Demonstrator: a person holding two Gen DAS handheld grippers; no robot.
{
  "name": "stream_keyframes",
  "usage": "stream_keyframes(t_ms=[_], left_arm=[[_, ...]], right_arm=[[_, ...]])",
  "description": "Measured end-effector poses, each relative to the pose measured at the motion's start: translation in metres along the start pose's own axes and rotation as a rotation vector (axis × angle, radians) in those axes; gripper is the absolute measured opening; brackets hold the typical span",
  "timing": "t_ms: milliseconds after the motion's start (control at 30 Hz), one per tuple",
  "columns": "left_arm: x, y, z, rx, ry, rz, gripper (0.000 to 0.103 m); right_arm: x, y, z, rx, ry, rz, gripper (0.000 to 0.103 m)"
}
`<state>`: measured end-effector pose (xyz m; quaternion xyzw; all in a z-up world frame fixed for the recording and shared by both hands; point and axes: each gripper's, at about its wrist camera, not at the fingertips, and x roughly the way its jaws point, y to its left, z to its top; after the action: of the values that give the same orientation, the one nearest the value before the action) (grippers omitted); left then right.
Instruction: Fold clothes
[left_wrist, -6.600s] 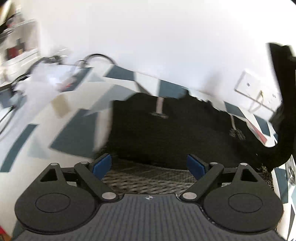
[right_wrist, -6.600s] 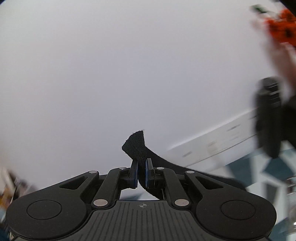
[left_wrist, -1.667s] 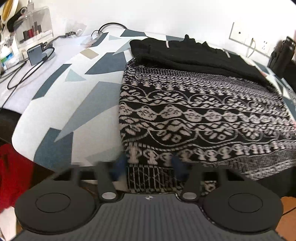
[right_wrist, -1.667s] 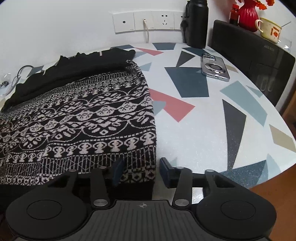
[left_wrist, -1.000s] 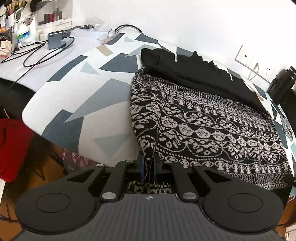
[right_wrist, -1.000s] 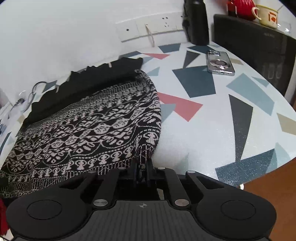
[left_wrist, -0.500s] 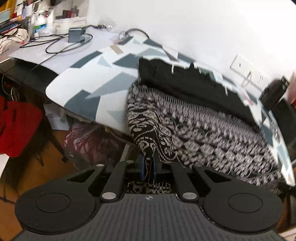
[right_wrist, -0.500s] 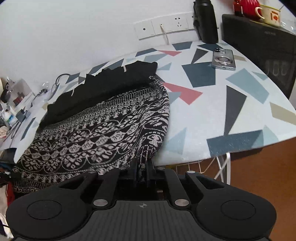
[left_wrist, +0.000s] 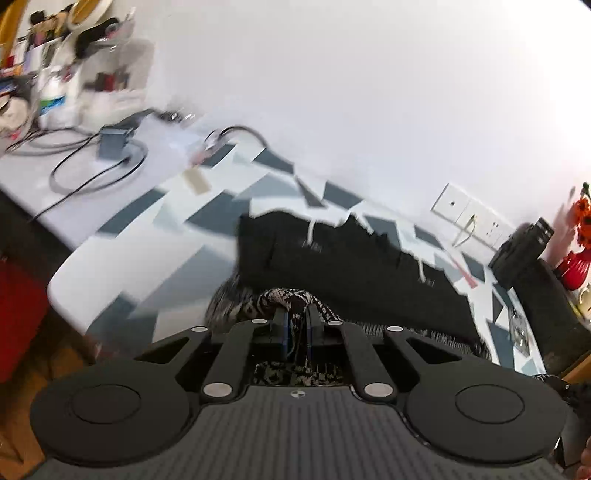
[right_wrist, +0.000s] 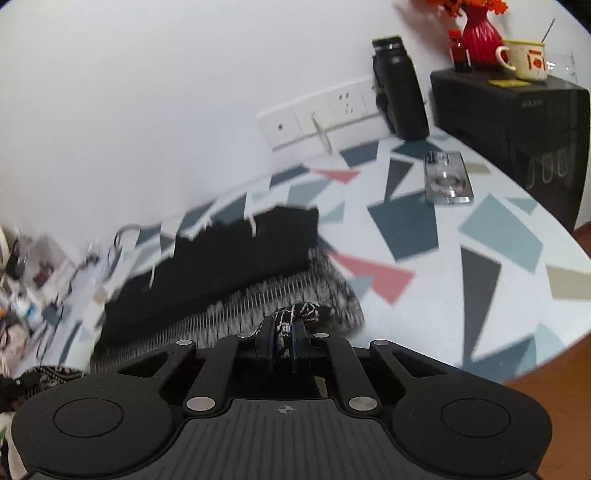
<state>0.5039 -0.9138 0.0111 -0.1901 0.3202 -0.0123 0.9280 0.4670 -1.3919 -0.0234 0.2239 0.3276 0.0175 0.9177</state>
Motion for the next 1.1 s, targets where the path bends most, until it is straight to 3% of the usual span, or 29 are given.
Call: stream_keyframes(t_ms=[267, 400, 567, 733, 867, 967, 1100], left_arm=[[0.085, 0.004, 0.064, 0.022, 0.017, -0.009, 0.009], [0.151, 0.010, 0.081, 0.074, 0.079, 0.018, 0.009], [0.224, 0.021, 0.080, 0.122, 0.165, 0.057, 0.009], [0.246, 0.025, 0.078, 0.149, 0.178, 0.042, 0.013], [0.250, 0.028, 0.087, 0.146, 0.223, -0.004, 0.023], [0.238, 0.026, 0.092, 0.164, 0.244, -0.025, 0.033], [0.202, 0.016, 0.087, 0.262, 0.194, -0.015, 0.059]], right_arm=[[0.065, 0.025, 0.059, 0.056, -0.096, -0.032, 0.007], [0.119, 0.037, 0.087, 0.057, -0.128, -0.052, 0.007], [0.200, 0.041, 0.099, 0.035, -0.097, -0.129, 0.007], [0.264, 0.044, 0.091, -0.120, -0.058, -0.237, 0.007], [0.285, 0.037, 0.080, -0.094, -0.029, -0.267, 0.010], [0.281, 0.036, 0.083, -0.058, -0.026, -0.241, 0.021], [0.250, 0.032, 0.092, 0.008, -0.056, -0.161, 0.041]])
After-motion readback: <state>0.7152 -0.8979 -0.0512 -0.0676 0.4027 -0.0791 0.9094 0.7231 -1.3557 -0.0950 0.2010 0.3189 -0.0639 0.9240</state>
